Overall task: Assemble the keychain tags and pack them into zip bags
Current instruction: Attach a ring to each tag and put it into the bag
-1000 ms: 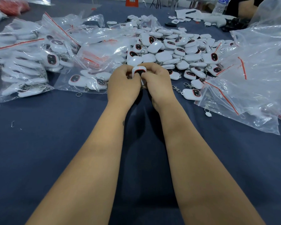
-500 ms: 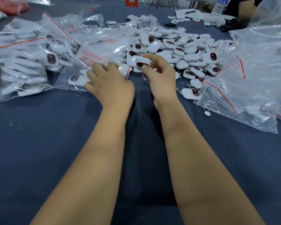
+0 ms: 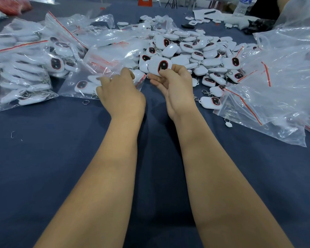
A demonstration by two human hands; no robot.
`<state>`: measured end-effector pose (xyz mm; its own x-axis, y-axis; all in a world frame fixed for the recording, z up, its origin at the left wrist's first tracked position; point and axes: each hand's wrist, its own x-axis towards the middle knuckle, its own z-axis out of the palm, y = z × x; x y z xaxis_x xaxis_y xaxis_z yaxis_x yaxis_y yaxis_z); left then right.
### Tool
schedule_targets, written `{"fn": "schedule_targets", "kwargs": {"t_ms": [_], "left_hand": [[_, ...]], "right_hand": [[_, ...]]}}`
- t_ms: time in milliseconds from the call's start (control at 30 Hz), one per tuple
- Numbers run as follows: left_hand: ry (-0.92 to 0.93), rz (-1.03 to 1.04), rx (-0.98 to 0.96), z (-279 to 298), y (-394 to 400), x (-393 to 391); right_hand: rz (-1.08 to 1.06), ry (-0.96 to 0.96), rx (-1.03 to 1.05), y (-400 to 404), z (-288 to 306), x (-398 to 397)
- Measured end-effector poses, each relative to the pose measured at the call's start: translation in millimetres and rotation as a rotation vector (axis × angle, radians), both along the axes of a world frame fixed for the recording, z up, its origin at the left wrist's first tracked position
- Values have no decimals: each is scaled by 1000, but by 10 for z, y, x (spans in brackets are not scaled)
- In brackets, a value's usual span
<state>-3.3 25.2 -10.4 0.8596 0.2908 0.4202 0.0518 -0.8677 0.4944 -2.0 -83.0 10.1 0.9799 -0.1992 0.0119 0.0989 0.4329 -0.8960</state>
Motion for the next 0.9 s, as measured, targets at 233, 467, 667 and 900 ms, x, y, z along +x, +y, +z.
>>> {"fn": "schedule_targets", "kwargs": {"t_ms": [233,467,667,900], "left_hand": [[-171,-112,-475,51,-44,-38],[-269,-231,-582,94,-130,-62],[-248,-368,-642,103,-175,-110],[-569,-99,-993,221,-56,-149]], "right_hand": [[47,-91,-39,13,-28,4],[-91,6,-332,96,-105,18],[-6,25,-660,143,-109,46],[-135,26,-759,189,-56,22]]}}
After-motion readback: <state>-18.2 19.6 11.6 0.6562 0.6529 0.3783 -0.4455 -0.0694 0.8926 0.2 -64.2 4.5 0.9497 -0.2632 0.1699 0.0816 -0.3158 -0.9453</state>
